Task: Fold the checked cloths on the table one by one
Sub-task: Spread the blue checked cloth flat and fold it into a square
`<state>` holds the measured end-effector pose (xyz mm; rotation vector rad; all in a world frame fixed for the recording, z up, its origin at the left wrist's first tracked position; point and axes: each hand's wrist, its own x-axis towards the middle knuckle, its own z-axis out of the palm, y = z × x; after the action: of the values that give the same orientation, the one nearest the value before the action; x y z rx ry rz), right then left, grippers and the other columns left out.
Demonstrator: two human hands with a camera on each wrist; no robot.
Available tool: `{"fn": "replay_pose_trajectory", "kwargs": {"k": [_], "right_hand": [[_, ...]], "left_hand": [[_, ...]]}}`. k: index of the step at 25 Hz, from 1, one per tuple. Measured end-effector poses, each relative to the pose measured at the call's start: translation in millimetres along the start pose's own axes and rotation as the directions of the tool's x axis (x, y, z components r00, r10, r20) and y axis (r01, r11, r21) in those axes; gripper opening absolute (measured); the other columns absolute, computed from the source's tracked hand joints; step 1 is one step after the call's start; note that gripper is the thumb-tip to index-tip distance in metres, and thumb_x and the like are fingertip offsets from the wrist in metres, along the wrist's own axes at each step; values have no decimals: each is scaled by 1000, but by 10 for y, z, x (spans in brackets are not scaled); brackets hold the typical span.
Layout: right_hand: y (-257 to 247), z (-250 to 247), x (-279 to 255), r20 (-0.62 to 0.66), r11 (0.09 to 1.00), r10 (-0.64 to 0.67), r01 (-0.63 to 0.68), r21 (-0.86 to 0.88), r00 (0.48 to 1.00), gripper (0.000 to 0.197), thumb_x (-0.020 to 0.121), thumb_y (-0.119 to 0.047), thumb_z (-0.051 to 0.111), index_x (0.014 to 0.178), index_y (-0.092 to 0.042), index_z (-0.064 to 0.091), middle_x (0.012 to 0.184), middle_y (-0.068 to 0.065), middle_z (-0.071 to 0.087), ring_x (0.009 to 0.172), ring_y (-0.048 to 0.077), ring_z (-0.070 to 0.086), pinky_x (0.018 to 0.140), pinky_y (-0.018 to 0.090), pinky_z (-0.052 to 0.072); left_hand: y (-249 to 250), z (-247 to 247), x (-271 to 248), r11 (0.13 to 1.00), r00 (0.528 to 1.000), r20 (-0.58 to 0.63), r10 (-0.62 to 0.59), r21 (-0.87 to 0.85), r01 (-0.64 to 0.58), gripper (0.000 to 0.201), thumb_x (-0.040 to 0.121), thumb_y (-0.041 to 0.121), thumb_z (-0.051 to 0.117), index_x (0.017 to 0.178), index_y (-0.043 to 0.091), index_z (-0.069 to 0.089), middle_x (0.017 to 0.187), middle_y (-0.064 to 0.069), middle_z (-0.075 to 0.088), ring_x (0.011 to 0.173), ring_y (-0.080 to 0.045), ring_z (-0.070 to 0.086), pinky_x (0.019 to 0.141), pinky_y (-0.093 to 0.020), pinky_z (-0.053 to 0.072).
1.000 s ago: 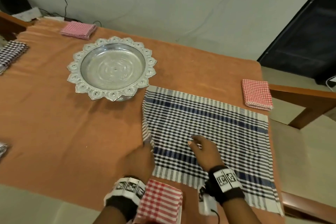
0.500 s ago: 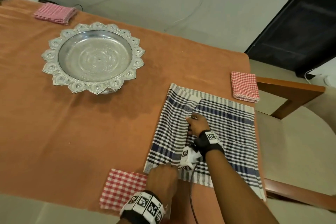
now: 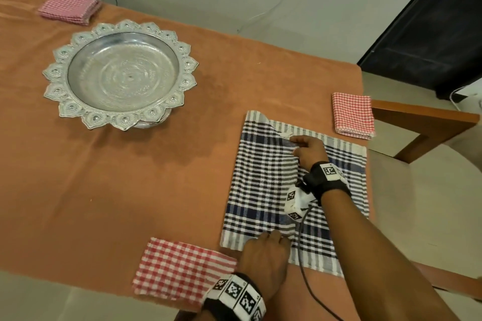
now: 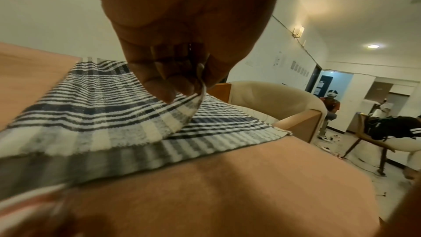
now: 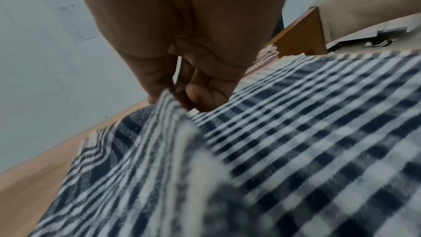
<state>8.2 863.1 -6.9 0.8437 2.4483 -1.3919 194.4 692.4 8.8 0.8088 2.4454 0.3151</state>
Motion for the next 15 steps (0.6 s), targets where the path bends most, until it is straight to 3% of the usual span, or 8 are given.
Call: {"fn": "replay_pose_trajectory", "kwargs": {"k": [2, 5, 7, 9, 10, 12, 15], "right_hand": [[129, -312, 65, 15, 999, 18, -19, 45, 1000, 46, 83, 14, 47, 120, -7, 63, 115, 12, 62, 65, 19, 51, 56, 26, 46], [315, -614, 205, 57, 984, 67, -76, 161, 996, 48, 80, 16, 45, 119, -5, 64, 86, 4, 60, 59, 14, 44, 45, 17, 41], [419, -708, 339, 92, 961, 95, -115, 252, 991, 42, 81, 15, 49, 114, -4, 66, 84, 4, 59, 68, 21, 51, 59, 27, 48], [490, -767, 456, 110, 947, 76, -106, 304, 991, 38, 83, 11, 54, 115, -6, 65, 97, 8, 62, 79, 25, 57, 72, 35, 51], [508, -803, 505, 106, 953, 48, -77, 292, 993, 36, 85, 8, 56, 116, -7, 65, 102, 8, 64, 85, 25, 60, 79, 37, 53], [564, -904, 617, 70, 970, 8, -24, 240, 998, 32, 85, 4, 61, 115, -5, 66, 110, 6, 63, 96, 26, 63, 91, 38, 51], [656, -1130, 746, 24, 987, -6, 2, 158, 1000, 29, 83, 4, 63, 111, -5, 69, 115, 12, 66, 99, 30, 64, 93, 45, 52]], "left_hand": [[268, 46, 120, 999, 998, 39, 49, 7, -49, 40, 36, 32, 83, 75, 29, 71, 67, 12, 60, 50, -8, 57, 36, -19, 40], [556, 135, 250, 994, 993, 84, 87, -66, -82, 41, 35, 40, 84, 74, 33, 72, 66, 15, 60, 49, -4, 57, 36, -15, 38], [689, 139, 275, 991, 990, 56, 126, -53, -123, 38, 54, 44, 79, 90, 34, 73, 76, 14, 63, 58, -5, 60, 42, -18, 42], [775, 128, 340, 991, 990, 84, 114, -85, -107, 39, 85, 32, 59, 123, 22, 61, 108, 0, 62, 90, -20, 63, 67, -32, 51], [816, 137, 390, 991, 986, 109, 126, -64, -119, 41, 93, 25, 48, 133, 15, 51, 121, -7, 56, 103, -28, 59, 77, -39, 49], [944, 148, 449, 991, 980, 151, 133, -52, -126, 39, 97, 18, 40, 134, 9, 47, 129, -12, 49, 112, -34, 53, 83, -44, 45], [1127, 195, 563, 993, 990, 70, 120, -28, -118, 34, 92, 13, 40, 122, 9, 56, 118, -11, 57, 105, -32, 59, 78, -41, 49]]}}
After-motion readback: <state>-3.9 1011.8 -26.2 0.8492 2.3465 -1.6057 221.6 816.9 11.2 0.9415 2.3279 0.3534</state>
